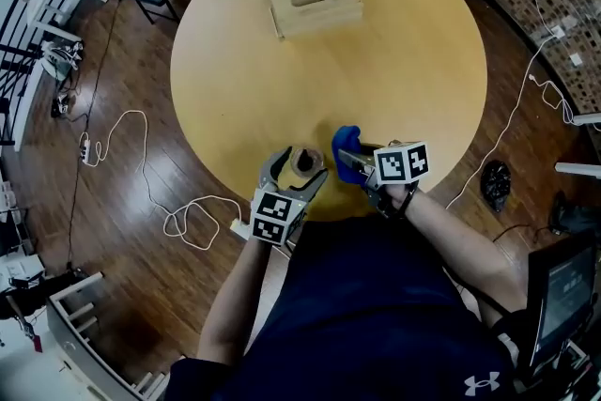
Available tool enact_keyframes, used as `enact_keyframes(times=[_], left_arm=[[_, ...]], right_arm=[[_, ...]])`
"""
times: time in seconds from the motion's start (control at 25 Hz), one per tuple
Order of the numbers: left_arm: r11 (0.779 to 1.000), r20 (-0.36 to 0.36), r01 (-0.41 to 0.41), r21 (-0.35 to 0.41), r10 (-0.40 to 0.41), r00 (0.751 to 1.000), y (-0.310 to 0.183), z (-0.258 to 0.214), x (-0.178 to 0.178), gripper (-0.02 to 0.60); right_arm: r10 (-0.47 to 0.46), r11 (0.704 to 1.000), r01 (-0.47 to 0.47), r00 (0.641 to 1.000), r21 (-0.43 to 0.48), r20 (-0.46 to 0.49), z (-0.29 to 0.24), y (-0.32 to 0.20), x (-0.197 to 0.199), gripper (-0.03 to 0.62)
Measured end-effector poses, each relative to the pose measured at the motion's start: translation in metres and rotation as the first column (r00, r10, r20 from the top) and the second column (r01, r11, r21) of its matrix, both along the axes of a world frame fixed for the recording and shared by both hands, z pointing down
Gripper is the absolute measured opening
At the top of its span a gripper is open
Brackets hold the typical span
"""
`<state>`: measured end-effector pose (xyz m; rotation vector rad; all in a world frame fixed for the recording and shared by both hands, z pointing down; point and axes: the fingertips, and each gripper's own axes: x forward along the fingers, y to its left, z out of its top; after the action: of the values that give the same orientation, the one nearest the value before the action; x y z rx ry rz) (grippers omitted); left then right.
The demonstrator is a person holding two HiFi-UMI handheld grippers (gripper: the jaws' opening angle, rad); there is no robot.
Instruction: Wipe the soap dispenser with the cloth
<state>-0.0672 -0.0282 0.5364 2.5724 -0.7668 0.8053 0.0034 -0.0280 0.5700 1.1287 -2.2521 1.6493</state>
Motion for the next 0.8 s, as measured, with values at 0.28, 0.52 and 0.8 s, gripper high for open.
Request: enact_keyframes(times=[0.28,0.52,0.8], left_arm=[[0.983,0.199,0.172,-0.067,-0.156,0.967,-0.006,0.005,0.002,0.367],[0.997,0.164,-0.034,-0.074,0.046,0.985,-0.001,0.010,-0.001,0.334],[0.966,0.238,-0.257,-0.029,0.257,0.937,0.003,0.000,-0.012,0.339]], right_arm=[[-0.019,1.000,0.020,1.000,0.020,-0.017,0.008,-0.007,-0.008,0.094],[-0.046,0.997,0.046,0.999,0.061,-0.011,0.001,-0.011,-0.017,0.094],[-0.027,0.980,-0.015,0.977,0.199,0.210,-0.042,-0.035,-0.050,0.094]])
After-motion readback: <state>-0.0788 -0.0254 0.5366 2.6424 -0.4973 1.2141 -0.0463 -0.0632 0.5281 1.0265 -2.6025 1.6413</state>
